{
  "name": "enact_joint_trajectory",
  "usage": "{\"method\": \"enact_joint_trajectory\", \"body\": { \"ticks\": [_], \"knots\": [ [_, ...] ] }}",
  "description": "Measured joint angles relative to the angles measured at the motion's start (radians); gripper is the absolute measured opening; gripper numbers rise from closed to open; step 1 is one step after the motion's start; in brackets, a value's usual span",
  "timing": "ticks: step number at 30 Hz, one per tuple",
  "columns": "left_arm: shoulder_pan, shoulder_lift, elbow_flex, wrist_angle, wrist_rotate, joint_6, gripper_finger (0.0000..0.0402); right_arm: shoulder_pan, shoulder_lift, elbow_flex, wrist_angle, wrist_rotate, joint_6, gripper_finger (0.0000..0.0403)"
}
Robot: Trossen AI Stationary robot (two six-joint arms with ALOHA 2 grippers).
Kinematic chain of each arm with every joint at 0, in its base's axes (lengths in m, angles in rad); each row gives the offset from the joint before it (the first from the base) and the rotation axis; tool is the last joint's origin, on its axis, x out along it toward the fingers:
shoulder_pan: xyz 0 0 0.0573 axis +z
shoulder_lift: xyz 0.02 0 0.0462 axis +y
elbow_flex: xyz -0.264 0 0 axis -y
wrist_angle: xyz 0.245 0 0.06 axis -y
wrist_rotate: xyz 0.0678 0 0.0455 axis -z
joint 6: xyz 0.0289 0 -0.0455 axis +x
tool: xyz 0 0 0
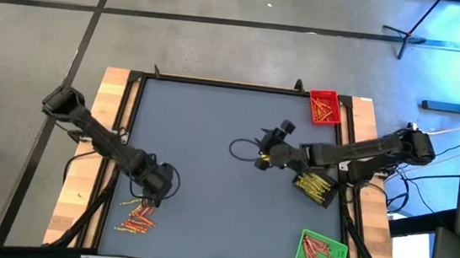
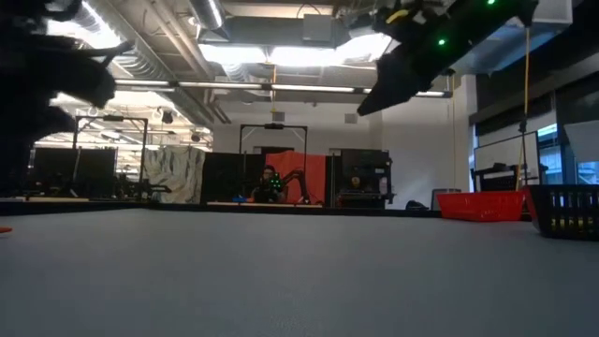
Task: Sort crayons
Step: Put the yellow green crayon into the black basket
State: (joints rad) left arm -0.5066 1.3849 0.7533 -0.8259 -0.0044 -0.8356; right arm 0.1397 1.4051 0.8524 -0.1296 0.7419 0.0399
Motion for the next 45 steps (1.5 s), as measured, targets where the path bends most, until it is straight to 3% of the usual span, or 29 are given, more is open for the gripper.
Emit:
{"method": "enact_joint_trajectory", "body": {
  "ticks": [9,24,35,41,45],
  "knots": [
    [-0.052,0.0,-0.051,0.105,0.028,-0.108,0.0126,-0.058,0.052,0.0,0.083,-0.128,-0.088,0.0179],
    [-0.057,-0.003,-0.163,0.2,0.025,-0.12,0.0122,-0.062,0.054,0.0,0.077,-0.19,-0.095,0.0179],
    [-0.057,-0.001,-0.165,0.205,0.017,-0.061,0.0012,-0.062,0.054,0.0,0.077,-0.205,-0.094,0.0179],
    [-0.037,-0.003,-0.145,0.168,0.03,-0.027,0.0012,-0.062,0.054,0.0,0.076,-0.211,-0.097,0.0179],
    [-0.023,-0.002,-0.045,0.064,-0.045,0.05,0.0013,-0.062,0.054,0.0,0.081,-0.212,-0.07,0.0179]
  ]
}}
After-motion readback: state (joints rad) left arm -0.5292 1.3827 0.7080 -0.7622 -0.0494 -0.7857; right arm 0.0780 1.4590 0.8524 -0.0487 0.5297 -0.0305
